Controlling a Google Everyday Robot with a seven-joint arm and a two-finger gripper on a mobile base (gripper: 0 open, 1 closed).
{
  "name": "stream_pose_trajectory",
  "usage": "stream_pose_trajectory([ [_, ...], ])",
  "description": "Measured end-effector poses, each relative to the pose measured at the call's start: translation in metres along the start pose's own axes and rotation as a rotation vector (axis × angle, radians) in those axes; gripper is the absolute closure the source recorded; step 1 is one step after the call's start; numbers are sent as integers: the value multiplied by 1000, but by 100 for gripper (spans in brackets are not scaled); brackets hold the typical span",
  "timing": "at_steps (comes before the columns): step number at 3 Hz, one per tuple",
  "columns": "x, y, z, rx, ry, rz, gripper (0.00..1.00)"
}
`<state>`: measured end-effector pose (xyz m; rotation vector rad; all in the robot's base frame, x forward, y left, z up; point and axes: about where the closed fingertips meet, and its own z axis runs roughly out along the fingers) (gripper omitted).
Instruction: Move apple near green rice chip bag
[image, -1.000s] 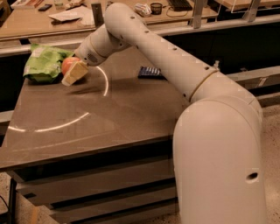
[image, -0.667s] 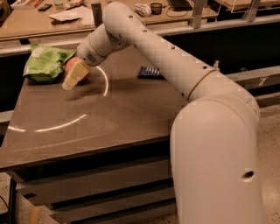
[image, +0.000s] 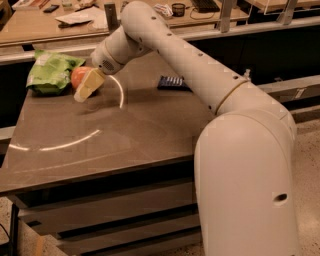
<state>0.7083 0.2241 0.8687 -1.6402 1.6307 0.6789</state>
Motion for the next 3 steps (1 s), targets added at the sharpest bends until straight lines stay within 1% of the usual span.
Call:
stream_pose_trajectory([
  [1,11,-5,-24,-1,-34,14,0],
  [2,29,-4,-65,14,-68,20,0],
  [3,36,-6,-74,24,-70,27,0],
])
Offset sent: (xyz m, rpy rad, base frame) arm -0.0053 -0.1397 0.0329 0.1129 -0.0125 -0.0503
